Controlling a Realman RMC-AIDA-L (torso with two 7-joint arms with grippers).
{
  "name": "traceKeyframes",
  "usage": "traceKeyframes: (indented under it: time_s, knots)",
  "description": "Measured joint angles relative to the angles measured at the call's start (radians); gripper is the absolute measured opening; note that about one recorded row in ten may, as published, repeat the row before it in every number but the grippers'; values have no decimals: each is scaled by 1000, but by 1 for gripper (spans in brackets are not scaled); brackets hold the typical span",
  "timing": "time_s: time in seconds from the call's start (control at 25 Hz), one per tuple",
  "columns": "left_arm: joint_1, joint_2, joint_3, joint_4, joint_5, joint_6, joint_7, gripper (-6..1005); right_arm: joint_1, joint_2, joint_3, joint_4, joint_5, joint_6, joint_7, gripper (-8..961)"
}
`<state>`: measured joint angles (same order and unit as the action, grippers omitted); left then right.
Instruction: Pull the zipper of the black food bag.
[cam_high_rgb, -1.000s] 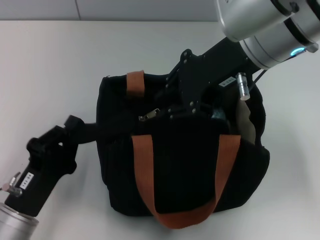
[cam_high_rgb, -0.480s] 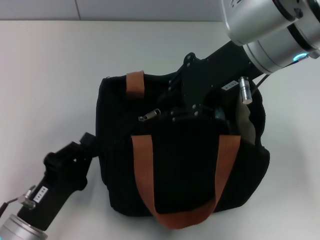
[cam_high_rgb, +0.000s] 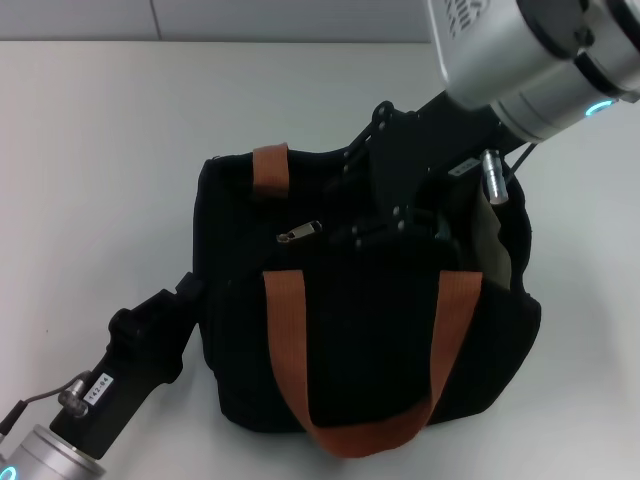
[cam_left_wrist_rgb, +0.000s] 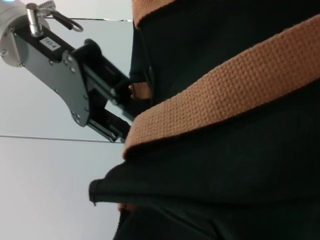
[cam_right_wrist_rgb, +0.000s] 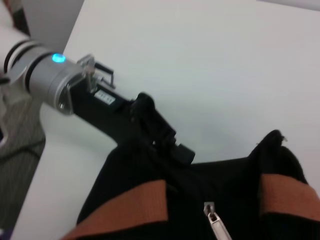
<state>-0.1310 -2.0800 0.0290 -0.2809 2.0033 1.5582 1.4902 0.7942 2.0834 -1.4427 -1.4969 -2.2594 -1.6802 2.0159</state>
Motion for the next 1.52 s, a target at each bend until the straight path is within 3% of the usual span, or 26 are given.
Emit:
traceKeyframes:
  time_s: [0.28,0.68,1.52]
  knots:
    - [-5,0,-4,-6,0,4,1,20,-16,4,-114,-23,-38,61,-59,486]
    - [-4,0,1,-9,0,22,1,20,-41,6,-274,-28,-128,239,-54,505]
    - [-2,0,2,-5,2,66,-3,20,-70,7,-275,-27,-82,315,-61,73]
